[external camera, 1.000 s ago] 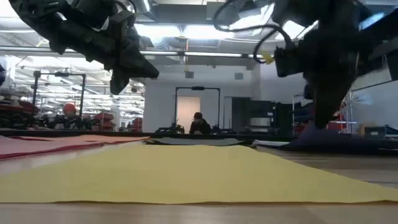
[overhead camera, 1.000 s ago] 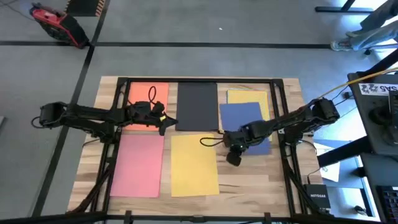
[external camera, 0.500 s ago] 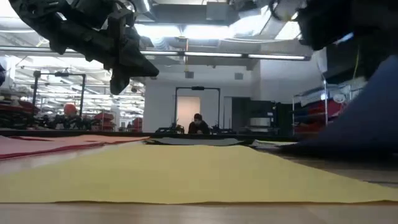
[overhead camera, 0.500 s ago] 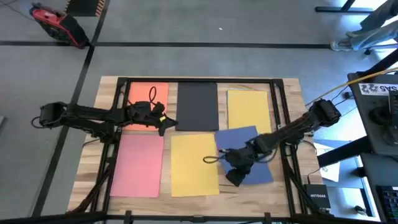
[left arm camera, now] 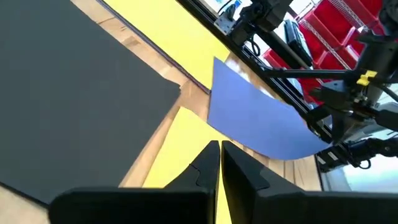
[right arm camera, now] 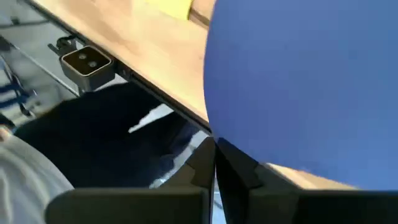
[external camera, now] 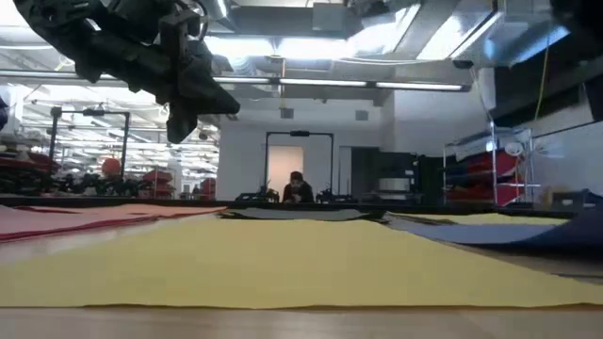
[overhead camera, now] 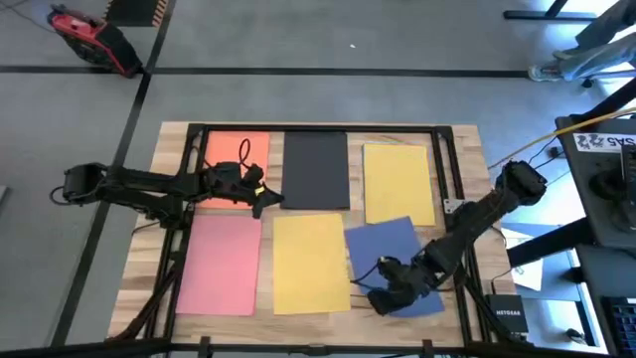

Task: Organize paper
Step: Move the blue color paper to the bottom right of the table

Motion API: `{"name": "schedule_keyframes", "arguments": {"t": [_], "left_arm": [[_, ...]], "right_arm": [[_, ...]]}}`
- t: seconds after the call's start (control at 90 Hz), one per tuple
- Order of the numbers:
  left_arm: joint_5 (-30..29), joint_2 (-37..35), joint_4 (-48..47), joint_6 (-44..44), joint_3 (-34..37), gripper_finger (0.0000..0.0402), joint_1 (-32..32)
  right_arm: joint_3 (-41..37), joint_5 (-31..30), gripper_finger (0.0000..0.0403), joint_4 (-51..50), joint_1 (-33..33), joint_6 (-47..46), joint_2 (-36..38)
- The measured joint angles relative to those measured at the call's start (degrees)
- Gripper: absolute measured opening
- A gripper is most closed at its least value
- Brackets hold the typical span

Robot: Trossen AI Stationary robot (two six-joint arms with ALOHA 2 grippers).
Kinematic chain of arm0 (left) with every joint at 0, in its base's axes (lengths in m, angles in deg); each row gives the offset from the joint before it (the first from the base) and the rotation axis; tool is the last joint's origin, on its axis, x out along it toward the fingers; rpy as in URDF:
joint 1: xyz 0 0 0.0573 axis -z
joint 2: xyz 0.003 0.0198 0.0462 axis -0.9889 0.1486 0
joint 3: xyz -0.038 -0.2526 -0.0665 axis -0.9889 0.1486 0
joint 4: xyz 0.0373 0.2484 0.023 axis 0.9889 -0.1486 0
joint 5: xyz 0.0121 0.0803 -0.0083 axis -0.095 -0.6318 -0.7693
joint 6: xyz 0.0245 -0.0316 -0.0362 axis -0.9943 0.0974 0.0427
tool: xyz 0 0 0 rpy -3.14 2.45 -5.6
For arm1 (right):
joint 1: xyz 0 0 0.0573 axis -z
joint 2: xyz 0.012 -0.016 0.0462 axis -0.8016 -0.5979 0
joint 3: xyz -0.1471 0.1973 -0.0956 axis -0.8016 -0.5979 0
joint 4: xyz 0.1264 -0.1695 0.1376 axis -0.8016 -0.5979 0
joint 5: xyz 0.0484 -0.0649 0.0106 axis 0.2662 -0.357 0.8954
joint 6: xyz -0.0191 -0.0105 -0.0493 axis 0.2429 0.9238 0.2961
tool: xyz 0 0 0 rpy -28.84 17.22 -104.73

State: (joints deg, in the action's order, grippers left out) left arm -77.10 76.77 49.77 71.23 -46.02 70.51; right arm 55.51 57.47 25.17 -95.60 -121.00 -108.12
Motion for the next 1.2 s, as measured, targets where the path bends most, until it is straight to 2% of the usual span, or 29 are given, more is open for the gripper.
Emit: {"name": "schedule_keyframes", "arguments": {"t": [0.167,0.344,0.533,0.8,1.056,1.2], "left_arm": [[0.34,-0.01,-0.04,0.23,0.0,0.0,0.02],[0.44,-0.02,-0.07,0.85,0.0,0.0,0.0],[0.44,-0.02,-0.07,1.31,0.0,0.0,0.0],[0.44,-0.02,-0.05,1.51,0.0,0.0,0.01],[0.44,-0.02,-0.08,1.33,0.0,0.0,0.0],[0.44,-0.02,-0.07,1.33,0.0,0.0,0.02]], "right_arm": [[0.0,-1.22,0.0,2.76,-2.78,-7.3,-1.2],[0.0,-1.8,0.0,10.84,-3.61,-13.31,-5.46],[0.0,-6.68,0.0,15.33,-3.4,-19.02,-9.15],[0.0,-8.92,0.0,15.36,-3.94,-15.97,-9.79],[0.0,-6.17,0.0,12.49,-4.22,-5.71,-9.79],[0.0,-5.04,0.0,11.98,-4.2,-3.04,-9.79]]}}
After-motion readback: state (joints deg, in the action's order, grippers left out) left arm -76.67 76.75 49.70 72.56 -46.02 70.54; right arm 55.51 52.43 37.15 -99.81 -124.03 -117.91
